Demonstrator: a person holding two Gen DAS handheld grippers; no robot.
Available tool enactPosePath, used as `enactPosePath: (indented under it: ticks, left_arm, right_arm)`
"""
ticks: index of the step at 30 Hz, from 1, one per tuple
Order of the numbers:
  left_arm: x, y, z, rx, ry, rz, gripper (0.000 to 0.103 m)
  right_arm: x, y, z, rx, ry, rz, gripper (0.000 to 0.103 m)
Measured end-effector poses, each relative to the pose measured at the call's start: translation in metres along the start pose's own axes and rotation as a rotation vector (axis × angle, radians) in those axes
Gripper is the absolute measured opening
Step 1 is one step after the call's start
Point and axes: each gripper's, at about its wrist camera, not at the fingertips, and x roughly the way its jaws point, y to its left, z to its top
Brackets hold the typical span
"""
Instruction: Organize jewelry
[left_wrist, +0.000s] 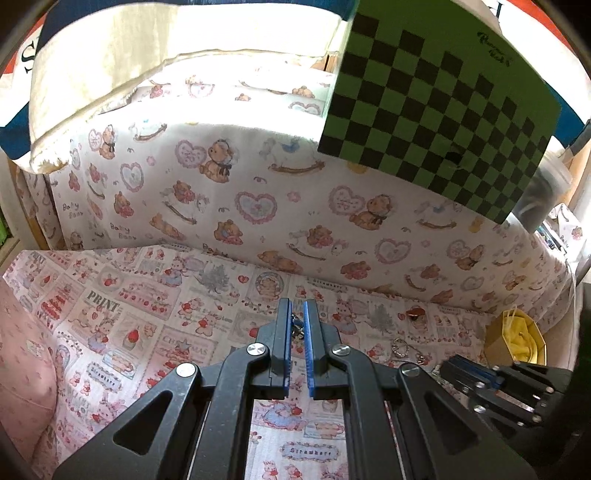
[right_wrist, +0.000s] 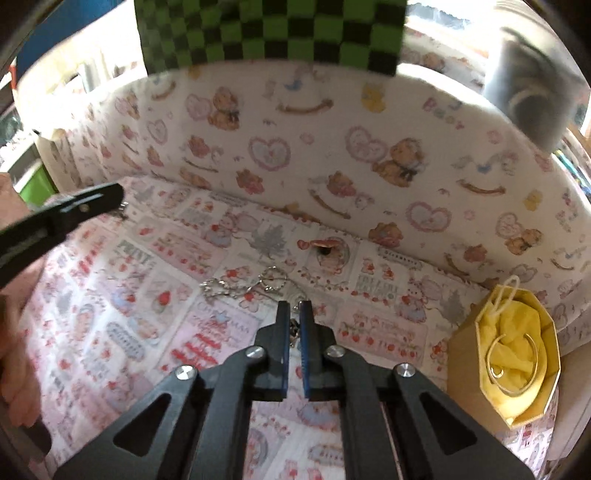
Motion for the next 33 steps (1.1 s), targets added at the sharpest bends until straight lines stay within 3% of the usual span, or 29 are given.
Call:
enactPosePath:
  ticks: [7, 10, 12, 15, 20, 25, 33]
  left_arm:
    - [-0.018, -0.012, -0.003, 0.027, -0.046, -0.015, 0.005]
    - [-0.028, -0.02, -0.007, 0.036, -0.122, 0.061, 0.005]
    - [-0.029, -0.024, -0.008, 0.054, -0.137, 0.074, 0.005]
    - [-0.03, -0.025, -0.009, 0.041, -0.125, 0.023, 0.005]
    - [-0.038, -0.04, -0.013, 0.086, -0.156, 0.005, 0.005]
    - [-0.056, -0.075, -0.012, 0.179, -0.191, -0.042, 0.005]
    - [-0.044, -0.167, 0.0, 0.217, -0.052, -0.229, 0.005]
  right_arm:
    - [-0.054, -0.03, -0.027, 0.063, -0.106, 0.073, 0.004]
    - [-0.071, -0.046, -0.034, 0.106, -0.154, 0.091, 0.004]
    - [-0.08, -0.052, -0.037, 0.121, -0.185, 0.099, 0.004]
    - [-0.094, -0.07, -0.044, 0.163, -0.259, 0.131, 0.004]
    - [-0.118, -0.109, -0.051, 0.251, -0.346, 0.166, 0.004]
    - [-0.136, -0.146, -0.051, 0.311, -0.39, 0.119, 0.004]
    - [-0.122, -0.214, -0.063, 0.492, -0.348, 0.121, 0.004]
